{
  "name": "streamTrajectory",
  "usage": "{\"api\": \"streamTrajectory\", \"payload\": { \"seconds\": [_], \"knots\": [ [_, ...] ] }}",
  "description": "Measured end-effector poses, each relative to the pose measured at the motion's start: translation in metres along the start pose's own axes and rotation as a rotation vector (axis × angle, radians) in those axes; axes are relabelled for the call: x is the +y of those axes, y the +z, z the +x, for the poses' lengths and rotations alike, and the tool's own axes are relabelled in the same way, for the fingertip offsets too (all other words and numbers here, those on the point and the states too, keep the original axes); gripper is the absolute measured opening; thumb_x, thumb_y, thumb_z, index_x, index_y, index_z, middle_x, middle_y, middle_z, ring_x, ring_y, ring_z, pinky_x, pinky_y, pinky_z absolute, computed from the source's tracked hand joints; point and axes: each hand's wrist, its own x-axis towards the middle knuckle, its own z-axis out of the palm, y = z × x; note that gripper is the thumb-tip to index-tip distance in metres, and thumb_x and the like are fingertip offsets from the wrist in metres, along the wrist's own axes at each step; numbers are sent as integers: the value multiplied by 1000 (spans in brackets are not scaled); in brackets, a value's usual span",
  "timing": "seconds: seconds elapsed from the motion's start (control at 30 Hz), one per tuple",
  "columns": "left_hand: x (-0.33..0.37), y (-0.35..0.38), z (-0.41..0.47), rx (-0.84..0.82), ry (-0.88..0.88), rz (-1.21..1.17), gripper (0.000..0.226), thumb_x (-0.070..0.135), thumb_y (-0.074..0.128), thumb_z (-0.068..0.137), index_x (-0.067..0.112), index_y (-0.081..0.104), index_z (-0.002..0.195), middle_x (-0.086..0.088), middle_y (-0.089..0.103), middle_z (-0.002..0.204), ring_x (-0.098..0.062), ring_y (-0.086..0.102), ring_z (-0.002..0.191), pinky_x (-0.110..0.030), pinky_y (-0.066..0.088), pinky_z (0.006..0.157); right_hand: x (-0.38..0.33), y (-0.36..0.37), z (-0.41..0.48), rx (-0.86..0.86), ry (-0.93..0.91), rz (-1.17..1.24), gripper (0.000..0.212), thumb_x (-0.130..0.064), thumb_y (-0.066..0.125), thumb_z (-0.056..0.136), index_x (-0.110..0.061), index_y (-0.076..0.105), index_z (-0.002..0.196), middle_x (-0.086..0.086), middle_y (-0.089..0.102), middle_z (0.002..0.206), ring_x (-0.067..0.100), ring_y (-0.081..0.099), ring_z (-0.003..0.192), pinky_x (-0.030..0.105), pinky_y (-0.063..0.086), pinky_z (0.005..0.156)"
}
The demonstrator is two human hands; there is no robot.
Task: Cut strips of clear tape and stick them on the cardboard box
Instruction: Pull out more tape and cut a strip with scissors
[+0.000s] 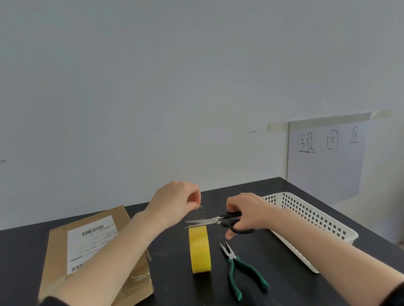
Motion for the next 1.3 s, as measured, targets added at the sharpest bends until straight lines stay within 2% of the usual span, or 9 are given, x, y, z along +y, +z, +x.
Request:
{"api": "streamTrajectory", "payload": {
  "seconds": [0.2,0.37,0.5,0.8,0.97,1.07,1.17,1.3],
  "knots": [
    [0,-1,-1,3,-6,6,4,25,64,90,26,63,85,8,66,91,-12,59,84,-27,48,73,-2,0,-1,19,44,12,55,-58,85,53,-21,54,81,-8,52,68,19,51,70,34,46,62],
    [0,-1,-2,8,-5,5,3,25,63,90,25,64,88,8,66,92,-11,59,84,-26,48,74,-11,-7,-6,40,34,-102,52,-56,84,58,-20,55,80,-5,56,75,20,49,71,27,34,53],
    [-1,-1,-2,6,-9,5,2,25,63,90,25,64,89,7,66,93,-11,58,85,-25,47,73,-15,-10,-8,40,37,-131,50,-55,84,59,-20,53,77,-5,56,75,20,50,71,26,31,50],
    [-4,0,-3,15,-15,1,4,24,63,90,26,62,86,9,65,90,-10,57,82,-23,43,69,-14,-6,-9,39,36,-125,51,-58,82,59,-21,52,75,-6,56,71,20,50,67,28,35,53],
    [-7,-1,-4,33,-36,-16,7,22,62,90,26,60,85,10,63,87,-10,57,80,-26,48,71,-11,1,-12,11,68,-86,50,-60,80,62,-21,51,77,-5,56,71,18,50,67,31,38,55],
    [-10,-3,-5,56,-48,-29,8,22,61,90,27,60,84,10,63,87,-11,58,81,-30,50,73,-11,4,-14,-6,75,-84,48,-58,79,65,-22,50,80,-7,54,72,18,50,68,29,35,54],
    [-11,-4,-6,65,-50,-36,10,22,61,90,27,58,83,10,63,87,-10,57,81,-27,48,71,-13,9,-17,-8,82,-79,48,-58,77,68,-23,47,80,-9,49,70,17,47,68,27,32,51],
    [-13,-2,-9,58,-61,-36,9,22,61,89,27,59,82,11,62,85,-11,58,80,-31,51,73,-13,21,-18,16,116,-18,48,-57,76,70,-19,51,87,-7,54,76,14,48,67,25,32,49]
  ]
}}
